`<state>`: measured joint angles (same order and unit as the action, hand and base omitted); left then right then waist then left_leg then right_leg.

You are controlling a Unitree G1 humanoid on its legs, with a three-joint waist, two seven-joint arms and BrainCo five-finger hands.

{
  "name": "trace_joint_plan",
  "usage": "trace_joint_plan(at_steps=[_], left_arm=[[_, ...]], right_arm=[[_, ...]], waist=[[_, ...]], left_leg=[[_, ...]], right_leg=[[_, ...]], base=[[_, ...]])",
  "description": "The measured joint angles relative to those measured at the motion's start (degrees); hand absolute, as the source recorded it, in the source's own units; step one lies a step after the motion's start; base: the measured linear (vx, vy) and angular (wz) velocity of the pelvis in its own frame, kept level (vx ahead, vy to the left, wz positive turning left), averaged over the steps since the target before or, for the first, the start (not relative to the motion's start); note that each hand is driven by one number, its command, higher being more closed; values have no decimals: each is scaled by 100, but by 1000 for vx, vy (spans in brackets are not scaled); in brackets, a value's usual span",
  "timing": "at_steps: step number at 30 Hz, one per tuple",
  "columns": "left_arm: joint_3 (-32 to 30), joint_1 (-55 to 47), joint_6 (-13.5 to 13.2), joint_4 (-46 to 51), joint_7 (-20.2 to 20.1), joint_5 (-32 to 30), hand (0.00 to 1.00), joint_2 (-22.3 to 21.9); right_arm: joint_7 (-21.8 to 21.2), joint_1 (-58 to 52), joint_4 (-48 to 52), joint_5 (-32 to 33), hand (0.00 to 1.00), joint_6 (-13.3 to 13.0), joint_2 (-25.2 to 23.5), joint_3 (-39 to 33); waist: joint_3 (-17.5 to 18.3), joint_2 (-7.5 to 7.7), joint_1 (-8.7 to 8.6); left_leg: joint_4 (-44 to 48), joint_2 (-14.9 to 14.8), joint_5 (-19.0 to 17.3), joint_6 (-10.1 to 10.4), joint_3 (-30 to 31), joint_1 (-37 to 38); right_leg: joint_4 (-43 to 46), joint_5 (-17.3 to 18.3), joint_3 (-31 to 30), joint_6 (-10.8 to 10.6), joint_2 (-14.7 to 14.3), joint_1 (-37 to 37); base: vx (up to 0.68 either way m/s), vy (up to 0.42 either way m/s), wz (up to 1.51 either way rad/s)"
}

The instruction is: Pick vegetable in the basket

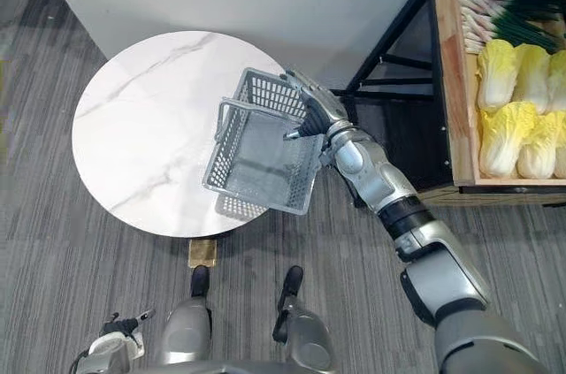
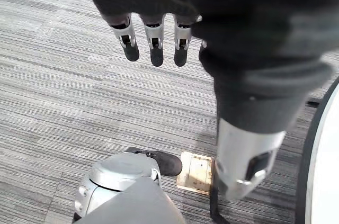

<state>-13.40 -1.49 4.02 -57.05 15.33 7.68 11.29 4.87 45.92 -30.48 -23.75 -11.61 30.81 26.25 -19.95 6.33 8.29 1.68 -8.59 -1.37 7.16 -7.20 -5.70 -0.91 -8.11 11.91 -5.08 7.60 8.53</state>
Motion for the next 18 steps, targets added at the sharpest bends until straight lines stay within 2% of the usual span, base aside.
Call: trace_joint_plan(at_steps=[4, 7, 13, 18], left_arm=[[3, -25, 44, -7, 1, -5, 0, -43], [7, -24, 55, 0, 5, -134, 0, -56], [25, -21, 46, 7, 10, -182, 0, -58], [140, -19, 43, 10, 9, -183, 0, -58]], right_arm=[[-414, 234, -333, 1, 0, 110, -2, 198], [-534, 289, -504, 5, 0, 145, -2, 278], [-591, 346, -886, 10, 0, 183, -41, 366], [-488, 386, -1132, 16, 0, 361, -184, 356]], waist=[[-113, -68, 23], [-124, -85, 16], [-140, -111, 21], [-141, -113, 25]], left_leg=[[43, -21, 20, 14, 11, -41], [43, -33, 65, 30, 11, -74], [36, -88, 133, 55, 20, -88], [33, -109, 157, 72, 22, -91]], right_leg=[[-32, 1, 10, 0, -19, -2], [-102, 2, 10, -1, -38, -3], [-107, 3, 17, 0, -93, -1], [-109, 3, 19, 0, -113, 2]], base=[[-47, -9, 2], [-34, -19, -1], [-17, -13, 1], [0, 0, 0]])
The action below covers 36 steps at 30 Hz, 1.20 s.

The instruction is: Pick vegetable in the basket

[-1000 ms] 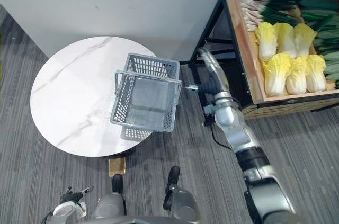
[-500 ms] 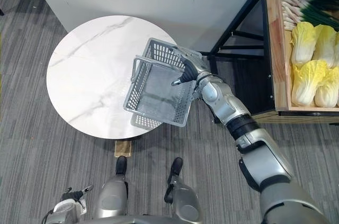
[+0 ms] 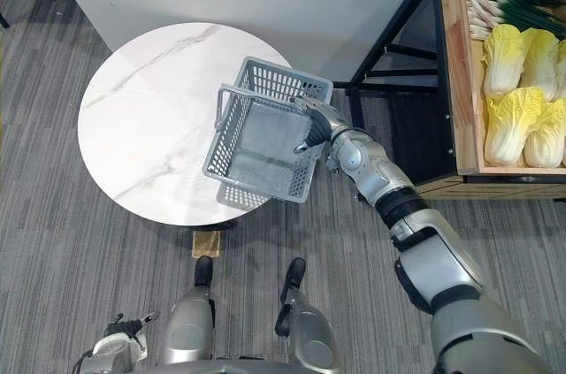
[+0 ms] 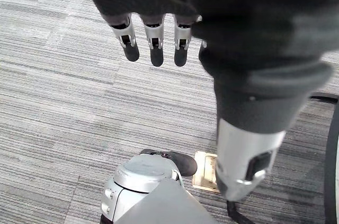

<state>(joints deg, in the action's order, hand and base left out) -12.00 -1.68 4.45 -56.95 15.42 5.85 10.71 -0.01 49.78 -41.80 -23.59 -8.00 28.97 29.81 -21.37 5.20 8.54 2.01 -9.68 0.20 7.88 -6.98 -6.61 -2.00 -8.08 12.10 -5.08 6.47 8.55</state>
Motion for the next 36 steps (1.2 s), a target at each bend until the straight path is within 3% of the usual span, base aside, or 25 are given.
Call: trace_joint_plan(at_steps=[14, 18, 28, 35, 36], left_arm=[[102, -10, 25, 96, 19, 4, 0, -66], [117, -6, 18, 191, 30, 5, 0, -73], [338, -14, 75, 279, 176, 10, 0, -92], [461, -17, 127, 449, 183, 11, 0, -82], [512, -17, 147, 457, 182, 10, 0, -78]], right_arm=[[248, 460, -343, -17, 0, 293, -328, -25], [313, 554, -375, -14, 0, 537, -329, -24], [292, 887, -783, -12, 0, 1075, -485, -84], [405, 1124, -1121, -9, 0, 1150, -498, -314], [451, 1177, -1189, -9, 100, 1140, -501, -374]], waist=[[-63, -72, 147], [-196, -86, 266], [-413, -76, 365], [-618, -89, 420], [-620, -87, 433]], left_leg=[[38, 15, 9, -5, 147, -33], [69, 7, 7, -3, 178, -61], [261, 9, 3, 0, 341, -254], [648, 9, -156, -21, 441, -518], [659, 16, -151, -27, 442, -574]], right_leg=[[-5, 1, 101, 0, 7, -63], [0, 3, 138, 0, 7, -76], [35, 5, 303, -1, 26, -64], [196, 41, 337, 37, 53, 58], [227, 41, 335, 37, 65, 122]], base=[[3, 0, 4], [-19, -4, 6], [-2, 2, 8], [-31, 13, 4], [0, 0, 0]])
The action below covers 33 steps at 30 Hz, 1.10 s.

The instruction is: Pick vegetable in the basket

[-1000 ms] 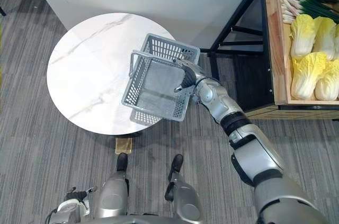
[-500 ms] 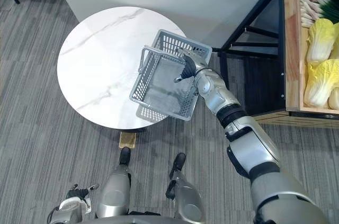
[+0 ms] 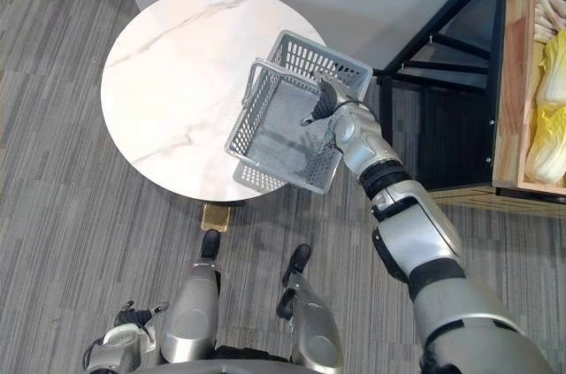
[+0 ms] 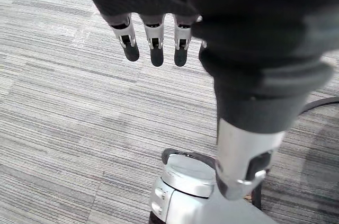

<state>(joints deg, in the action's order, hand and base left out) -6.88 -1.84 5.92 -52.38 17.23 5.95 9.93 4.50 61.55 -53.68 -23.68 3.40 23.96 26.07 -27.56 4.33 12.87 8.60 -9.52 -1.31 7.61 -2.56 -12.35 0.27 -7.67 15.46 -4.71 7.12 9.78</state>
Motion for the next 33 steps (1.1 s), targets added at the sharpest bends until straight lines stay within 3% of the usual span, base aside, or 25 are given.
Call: trace_joint_plan(at_steps=[9, 17, 20, 22, 25, 30, 33], left_arm=[[334, -27, 30, 129, -3, 1, 0, 31], [604, -28, -26, 221, -6, 0, 0, 36], [667, -28, -79, 243, -5, 1, 0, 33], [664, -31, -82, 306, -5, -1, 0, 35], [662, -62, -75, 401, -10, -9, 0, 35], [652, -87, -72, 489, -15, -232, 0, 41], [523, -205, -128, 488, -17, -238, 0, 48]], right_arm=[[203, 212, -363, -5, 100, -99, 78, -304], [249, 212, -439, -123, 100, -502, 198, -300], [250, 203, -588, -352, 100, -1026, 249, -213], [247, 146, -606, -455, 100, -1633, 318, 78], [244, 18, -543, -502, 100, -2079, 318, 428], [110, -439, 444, -539, 100, -2382, 543, 848], [-27, -765, 1202, -548, 100, -2515, 608, 853]], waist=[[-120, -97, 29], [-168, -162, 33], [-168, -162, 36], [-169, -163, 37], [-168, -163, 66], [-129, -99, 38], [39, -12, -108]], left_leg=[[166, 13, -21, -21, 7, -256], [161, 10, -22, -24, -22, -253], [158, 5, -22, -23, -36, -239], [140, -6, -22, -23, -63, -172], [60, -17, -23, -25, -165, 20], [-81, -30, -33, -22, -338, 264], [-199, -43, -33, -21, -448, 434]], right_leg=[[59, -2, -7, 1, 28, 208], [67, -2, -30, 2, 26, 234], [67, -3, -39, 4, 21, 232], [63, -4, -52, 5, 9, 190], [31, -5, -153, 6, -4, 75], [-30, -8, -304, 5, -36, -29], [-127, -22, -373, -13, -66, -137]], base=[[-5, 5, 0], [9, 6, -1], [6, 4, -1], [27, 10, -6], [25, 12, -13], [18, 10, -13], [59, 4, -17]])
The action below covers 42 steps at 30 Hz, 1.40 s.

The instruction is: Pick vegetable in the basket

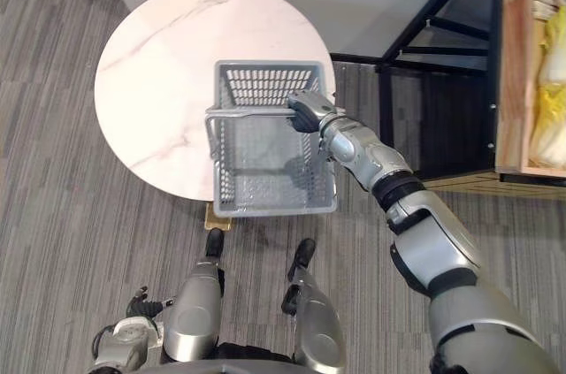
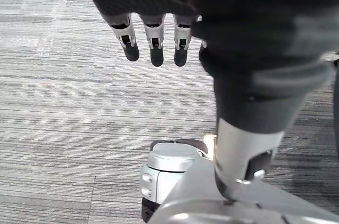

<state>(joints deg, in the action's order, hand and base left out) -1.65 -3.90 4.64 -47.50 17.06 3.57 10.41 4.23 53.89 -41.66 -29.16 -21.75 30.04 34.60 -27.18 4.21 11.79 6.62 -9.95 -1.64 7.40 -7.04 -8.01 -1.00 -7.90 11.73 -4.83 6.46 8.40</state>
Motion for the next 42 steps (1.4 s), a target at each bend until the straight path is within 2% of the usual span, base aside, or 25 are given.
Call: trace_joint_plan(at_steps=[4, 9, 10, 12, 14, 18, 21, 29, 30, 32, 35, 38, 39, 40, 41, 42], left_arm=[[-110, -313, -45, -72, -212, 0, 0, 116], [-325, -452, -212, -291, -409, -188, 0, 189], [-326, -494, -249, -301, -412, -264, 0, 207], [-333, -496, -306, -409, -412, -343, 0, 207], [-389, -562, -341, -520, -413, -492, 0, 205], [-455, -599, -321, -564, -465, -499, 0, 159], [-510, -624, -281, -702, -664, -492, 0, 113], [-558, -775, -279, -931, -732, -471, 0, 25], [-583, -779, -283, -958, -724, -471, 0, -12], [-705, -801, -297, -957, -710, -476, 0, -90], [-736, -834, -379, -954, -649, -491, 0, -102], [-732, -788, -408, -956, -608, -668, 0, -26], [-749, -706, -395, -961, -623, -775, 0, 52], [-773, -637, -382, -963, -631, -911, 0, 122], [-797, -703, -387, -969, -629, -917, 0, 105], [-909, -646, -368, -1027, -620, -899, 0, 54]], right_arm=[[-291, -800, 1191, 75, 100, -240, 278, 0], [-721, -1434, 2235, 233, 100, -476, 793, -43], [-805, -1606, 2444, 297, 100, -519, 945, -69], [-951, -1903, 2694, 308, 100, -609, 1083, -227], [-1091, -2157, 3021, 310, 100, -678, 1226, -282], [-1220, -2640, 3230, 333, 100, -822, 1294, -506], [-1367, -2937, 3244, 458, 100, -822, 1294, -548], [-1594, -3506, 3411, 550, 100, -861, 1289, -992], [-1599, -3543, 3410, 550, 100, -871, 1271, -1051], [-1597, -3686, 3403, 549, 100, -880, 1226, -1236], [-1526, -4065, 3407, 542, 100, -884, 1004, -1741], [-1273, -4309, 3436, 427, 100, -866, 698, -2229], [-1191, -4351, 3508, 385, 100, -863, 637, -2336], [-1148, -4319, 3578, 262, 100, -869, 546, -2368], [-1129, -4241, 3590, 188, 100, -929, 452, -2350], [-1086, -4029, 3631, 60, 100, -1055, 427, -2238]], waist=[[693, 194, -143], [1187, 335, -390], [1239, 360, -393], [1306, 347, -413], [1445, 348, -541], [1557, 319, -559], [1664, 277, -625], [1865, 90, -739], [1874, 69, -799], [1866, 31, -810], [1859, 3, -871], [1845, 15, -1000], [1788, 142, -1043], [1750, 288, -1047], [1751, 243, -957], [1552, 119, -927]], left_leg=[[-192, -44, -70, 42, -208, 246], [-386, -66, -90, 62, -351, 555], [-452, -69, -89, 63, -414, 667], [-476, -73, -105, 70, -470, 734], [-654, -65, -74, 47, -504, 848], [-685, -61, -1, 108, -524, 907], [-743, -36, 33, 99, -514, 930], [-821, 40, 11, 79, -677, 1144], [-743, 42, -44, 70, -735, 1155], [-414, 9, -269, 29, -791, 1138], [491, -152, -778, 44, -859, 953], [1439, -317, -1272, -30, -1074, 561], [1781, -285, -1418, -178, -1271, 438], [1755, -109, -1481, -339, -1516, 435], [1640, -191, -1477, -482, -1893, 481], [1704, -409, -1483, -561, -2428, 569]], right_leg=[[-125, -3, -210, -5, -75, -71], [-251, -3, -345, -5, -126, -274], [-257, -3, -434, -5, -144, -307], [-289, 0, -488, -8, -150, -380], [-298, 4, -514, -11, -157, -379], [-294, 1, -534, -8, -168, -383], [-296, 1, -523, -9, -150, -393], [-299, 30, -666, -51, -94, -520], [-268, 56, -706, -75, -86, -531], [-92, 170, -785, -105, -80, -539], [538, 411, -951, -119, -94, -371], [863, 396, -1220, -182, -126, -41], [997, 331, -1383, -235, -123, 196], [551, -143, -1601, -247, -92, 312], [367, -73, -1348, 90, -33, 254], [1817, 626, -328, 1054, 266, 897]], base=[[119, 2, -27], [61, -5, -16], [21, -13, -22], [-31, -13, -18], [-15, -13, -8], [6, -5, -3], [1, 0, 2], [-6, 12, -8], [-11, 23, -15], [-11, 30, -19], [-25, 61, -30], [-97, 122, -52], [-212, 140, -105], [-256, 155, -145], [-411, 147, -201], [-299, 90, -167]])
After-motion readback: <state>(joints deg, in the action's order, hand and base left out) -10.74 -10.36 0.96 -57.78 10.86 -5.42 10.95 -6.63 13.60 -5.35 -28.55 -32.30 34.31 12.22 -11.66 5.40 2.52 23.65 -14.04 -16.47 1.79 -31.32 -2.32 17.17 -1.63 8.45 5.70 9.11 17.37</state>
